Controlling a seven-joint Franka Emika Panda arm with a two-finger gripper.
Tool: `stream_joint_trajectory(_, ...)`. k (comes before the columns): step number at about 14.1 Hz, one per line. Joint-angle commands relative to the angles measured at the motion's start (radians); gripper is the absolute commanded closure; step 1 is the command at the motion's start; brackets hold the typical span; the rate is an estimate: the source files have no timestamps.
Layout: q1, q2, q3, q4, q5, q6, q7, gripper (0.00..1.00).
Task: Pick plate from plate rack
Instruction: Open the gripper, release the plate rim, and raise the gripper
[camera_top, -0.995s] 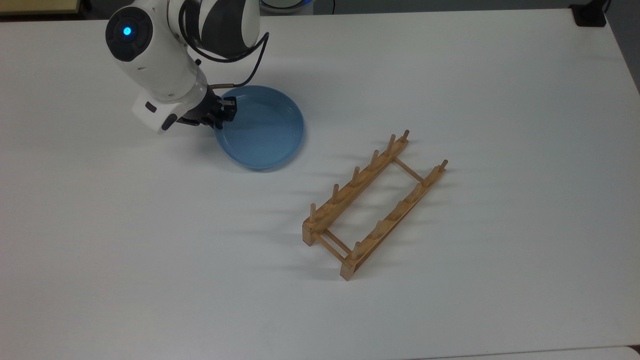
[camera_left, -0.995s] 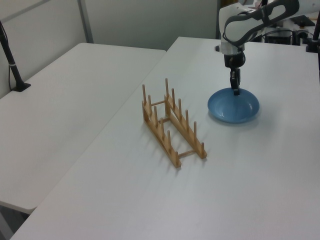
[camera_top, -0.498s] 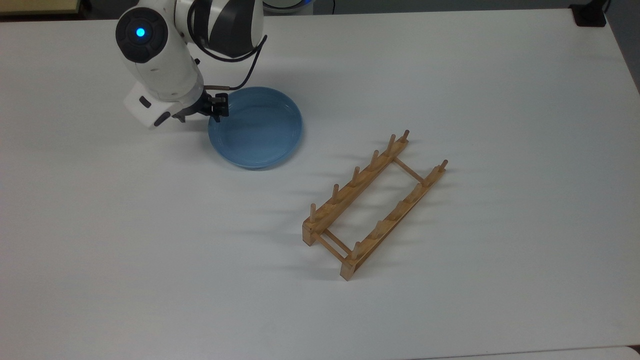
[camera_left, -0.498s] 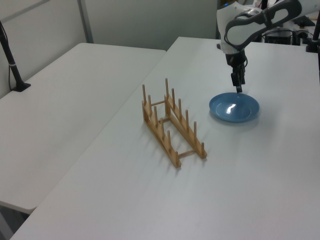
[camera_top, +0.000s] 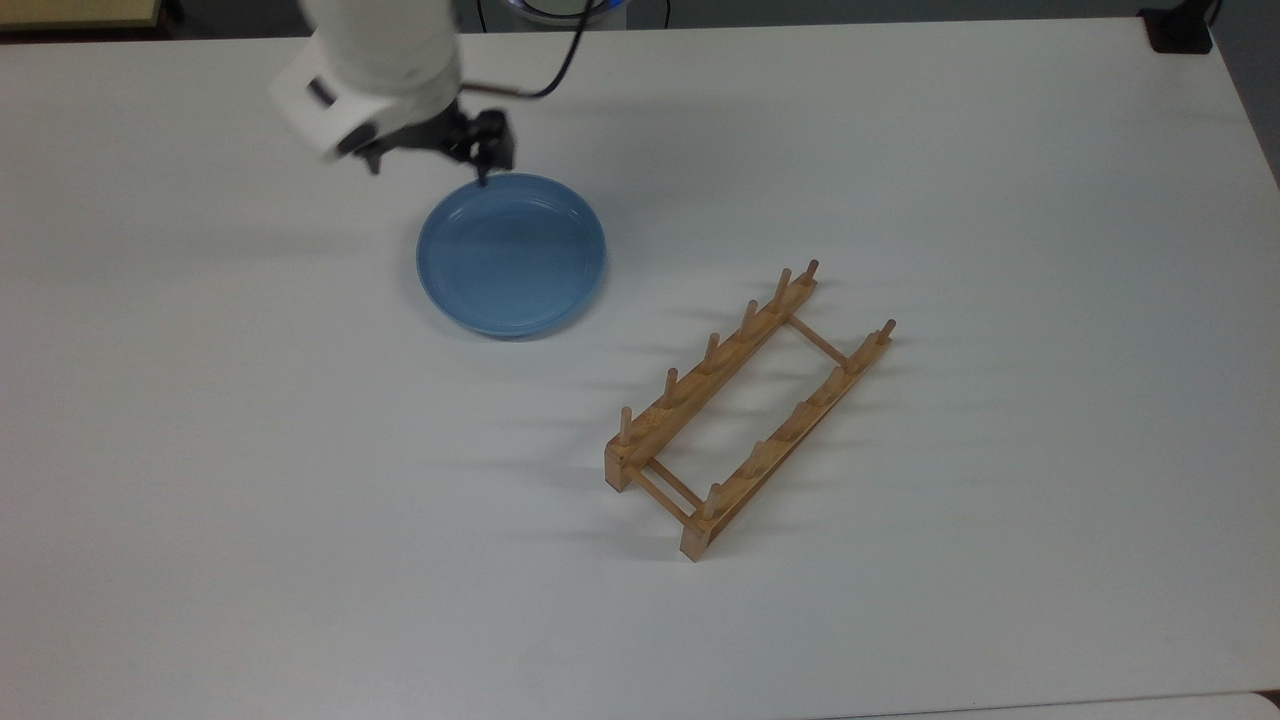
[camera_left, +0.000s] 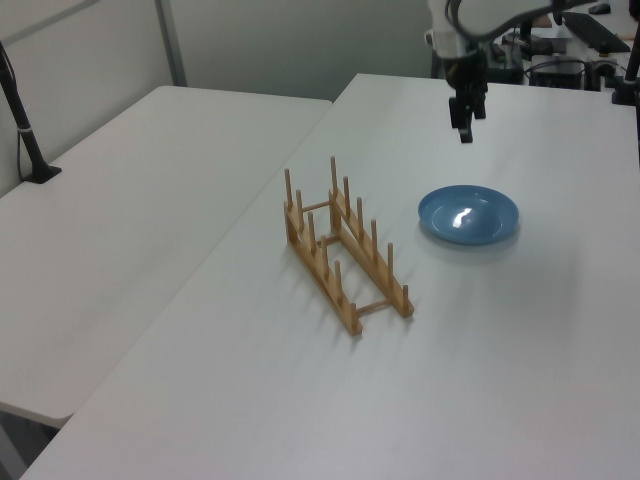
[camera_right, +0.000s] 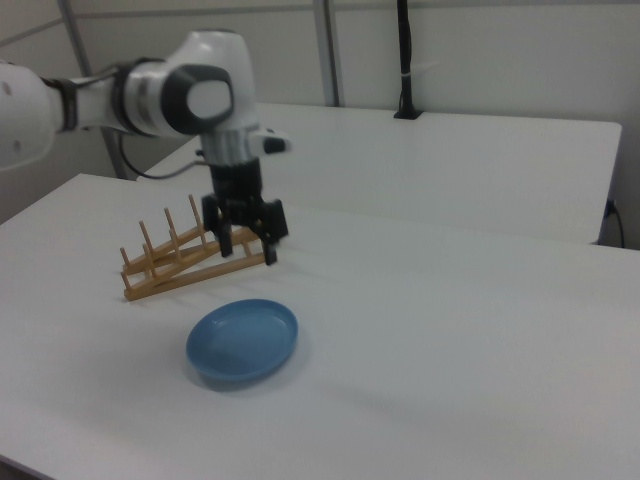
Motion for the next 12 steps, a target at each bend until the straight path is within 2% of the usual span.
stream_joint_trajectory(1, 0.024, -0.1, 0.022, -0.023, -0.02, -0.027, 0.038, 0.0)
stream_joint_trajectory(12, 0.009, -0.118, 0.012, -0.015, -0.01, -0.031, 0.039, 0.0)
